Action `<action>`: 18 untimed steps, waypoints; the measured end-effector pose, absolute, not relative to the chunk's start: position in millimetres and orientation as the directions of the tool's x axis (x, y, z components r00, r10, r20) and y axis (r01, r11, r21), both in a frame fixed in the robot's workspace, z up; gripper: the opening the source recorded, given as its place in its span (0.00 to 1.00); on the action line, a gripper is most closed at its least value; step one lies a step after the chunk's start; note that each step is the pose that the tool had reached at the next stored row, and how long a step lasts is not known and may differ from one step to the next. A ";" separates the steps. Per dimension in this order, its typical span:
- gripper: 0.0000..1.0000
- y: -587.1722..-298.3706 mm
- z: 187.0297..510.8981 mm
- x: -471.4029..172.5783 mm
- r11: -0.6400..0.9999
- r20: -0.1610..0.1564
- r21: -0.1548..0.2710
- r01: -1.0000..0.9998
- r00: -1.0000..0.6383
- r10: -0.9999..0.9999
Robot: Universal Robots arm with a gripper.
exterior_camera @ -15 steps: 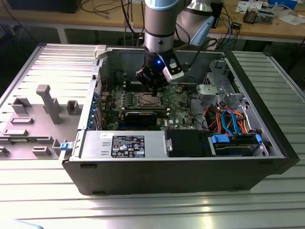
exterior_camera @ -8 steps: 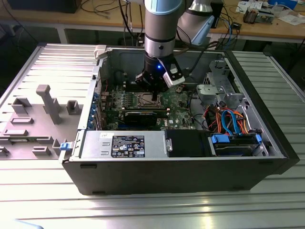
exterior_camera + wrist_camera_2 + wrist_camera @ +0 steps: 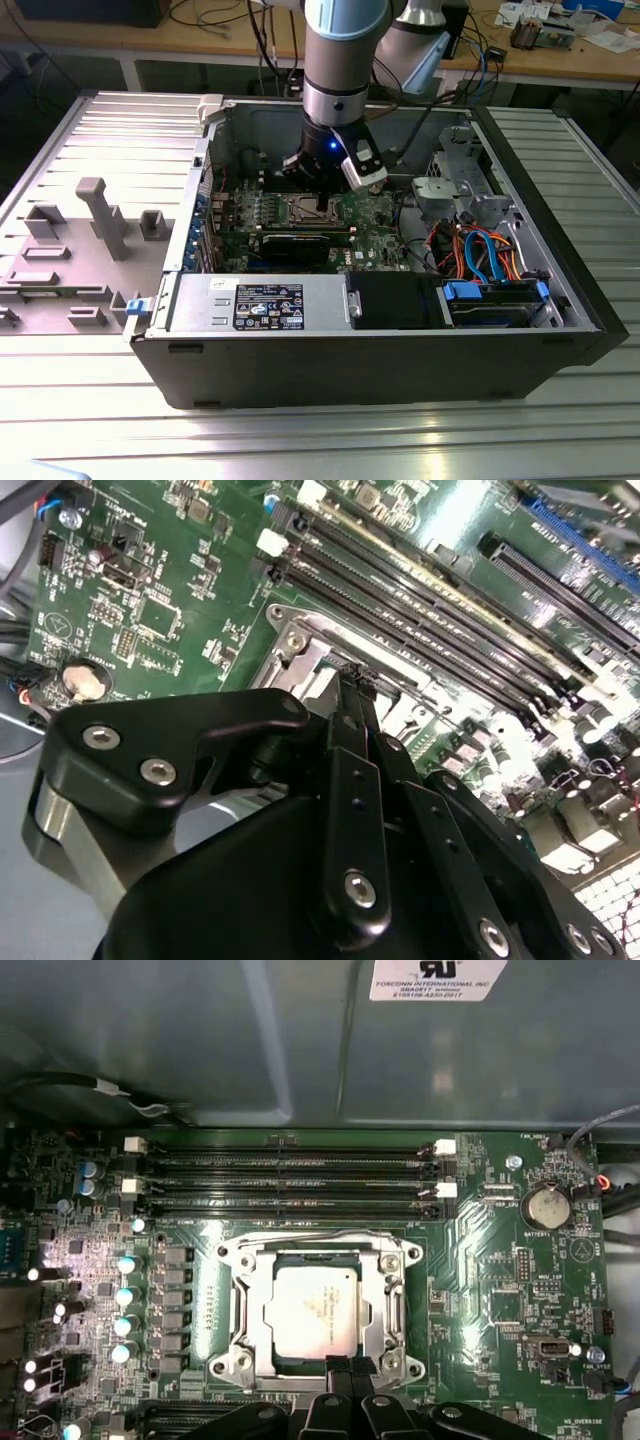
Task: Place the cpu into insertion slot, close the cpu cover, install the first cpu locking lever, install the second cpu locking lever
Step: 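Install the second cpu locking lever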
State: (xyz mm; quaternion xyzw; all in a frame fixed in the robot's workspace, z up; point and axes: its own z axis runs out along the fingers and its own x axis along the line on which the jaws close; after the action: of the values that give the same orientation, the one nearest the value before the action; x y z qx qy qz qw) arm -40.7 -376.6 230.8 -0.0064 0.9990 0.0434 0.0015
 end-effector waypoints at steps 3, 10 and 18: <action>0.11 -385.1 229.4 -41.6 0.996 -0.002 0.087 -0.013 -1.000 -0.013; 0.11 -387.5 226.5 -49.6 0.996 0.006 0.086 -0.012 -1.000 -0.013; 0.11 -396.1 226.3 -54.7 0.995 0.005 0.095 -0.016 -1.000 -0.016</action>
State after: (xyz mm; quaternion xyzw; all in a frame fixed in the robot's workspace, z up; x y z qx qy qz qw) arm -54.7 -396.1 226.3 -0.0080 0.9988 0.0475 -0.0031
